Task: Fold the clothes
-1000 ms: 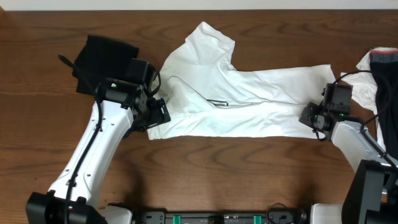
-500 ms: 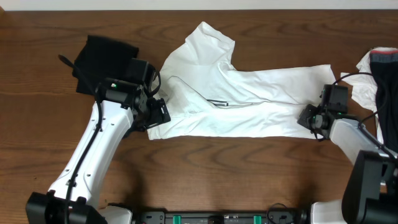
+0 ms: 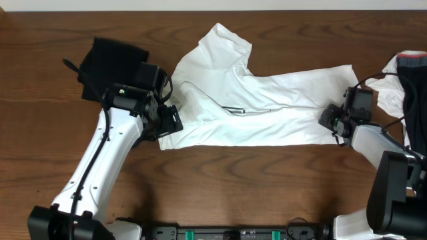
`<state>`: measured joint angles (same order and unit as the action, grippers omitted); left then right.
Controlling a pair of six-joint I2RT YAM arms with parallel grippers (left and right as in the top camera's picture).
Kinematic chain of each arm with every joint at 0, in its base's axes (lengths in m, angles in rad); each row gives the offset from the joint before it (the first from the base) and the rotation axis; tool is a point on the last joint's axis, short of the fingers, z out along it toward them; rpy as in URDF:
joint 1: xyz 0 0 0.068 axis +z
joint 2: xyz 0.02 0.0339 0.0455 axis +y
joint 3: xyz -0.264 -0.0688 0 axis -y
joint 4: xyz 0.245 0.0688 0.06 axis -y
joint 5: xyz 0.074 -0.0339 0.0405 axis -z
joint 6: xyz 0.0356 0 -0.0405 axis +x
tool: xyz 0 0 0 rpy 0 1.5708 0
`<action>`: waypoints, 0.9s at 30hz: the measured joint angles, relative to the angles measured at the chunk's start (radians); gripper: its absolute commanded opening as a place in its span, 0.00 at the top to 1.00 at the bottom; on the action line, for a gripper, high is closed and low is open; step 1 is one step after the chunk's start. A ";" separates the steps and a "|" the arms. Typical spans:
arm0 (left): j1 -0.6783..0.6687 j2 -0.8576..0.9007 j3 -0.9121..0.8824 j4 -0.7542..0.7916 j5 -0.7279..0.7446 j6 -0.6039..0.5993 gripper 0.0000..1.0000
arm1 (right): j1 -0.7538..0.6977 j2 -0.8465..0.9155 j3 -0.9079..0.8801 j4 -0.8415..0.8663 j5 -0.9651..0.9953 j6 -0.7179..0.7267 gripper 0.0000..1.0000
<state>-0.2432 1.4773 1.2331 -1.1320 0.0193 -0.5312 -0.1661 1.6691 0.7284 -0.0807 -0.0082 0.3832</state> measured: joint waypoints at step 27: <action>0.000 0.000 0.000 -0.001 0.000 0.000 0.02 | 0.000 0.008 0.128 0.055 -0.169 -0.233 0.85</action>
<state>-0.2432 1.4773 1.2331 -1.1328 0.0196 -0.5312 -0.1661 1.6775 0.8566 -0.0254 -0.1772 0.1497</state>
